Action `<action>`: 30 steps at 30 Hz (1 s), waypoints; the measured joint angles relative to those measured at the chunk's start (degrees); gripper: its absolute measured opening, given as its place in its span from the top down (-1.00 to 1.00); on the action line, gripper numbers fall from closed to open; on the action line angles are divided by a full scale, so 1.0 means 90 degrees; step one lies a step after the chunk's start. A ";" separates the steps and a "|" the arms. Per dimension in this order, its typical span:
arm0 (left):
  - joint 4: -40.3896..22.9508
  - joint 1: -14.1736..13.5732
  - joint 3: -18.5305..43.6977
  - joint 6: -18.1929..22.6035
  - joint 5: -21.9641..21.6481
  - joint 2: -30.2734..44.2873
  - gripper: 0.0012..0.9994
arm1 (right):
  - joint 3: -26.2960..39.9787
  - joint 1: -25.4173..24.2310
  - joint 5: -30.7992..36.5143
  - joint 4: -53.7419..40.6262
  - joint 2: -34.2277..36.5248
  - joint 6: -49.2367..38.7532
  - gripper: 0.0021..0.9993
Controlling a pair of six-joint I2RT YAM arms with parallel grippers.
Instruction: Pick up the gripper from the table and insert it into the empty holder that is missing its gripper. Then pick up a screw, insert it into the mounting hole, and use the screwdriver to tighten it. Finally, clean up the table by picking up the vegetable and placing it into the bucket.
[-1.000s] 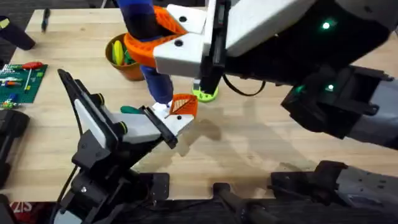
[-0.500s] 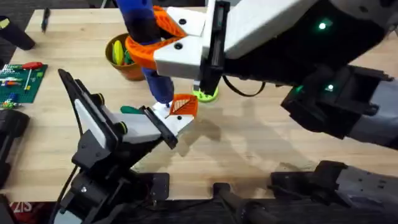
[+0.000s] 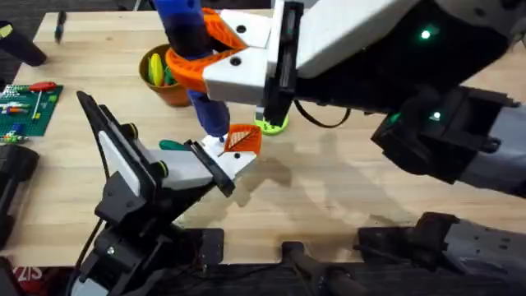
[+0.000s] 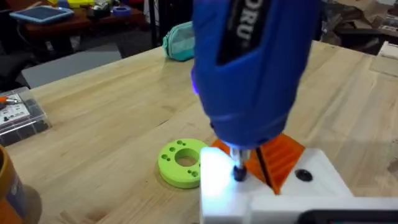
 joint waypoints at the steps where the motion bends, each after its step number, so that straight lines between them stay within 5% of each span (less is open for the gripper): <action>1: 0.0000 0.0000 0.0000 0.0000 0.0000 0.0000 0.99 | 0.0000 0.0000 0.0000 0.0000 0.0000 0.0000 0.94; 30: -0.0002 0.0002 0.0000 -0.0001 0.0000 -0.0002 0.99 | 0.0000 0.0000 0.0000 -0.0068 0.0000 -0.0022 0.94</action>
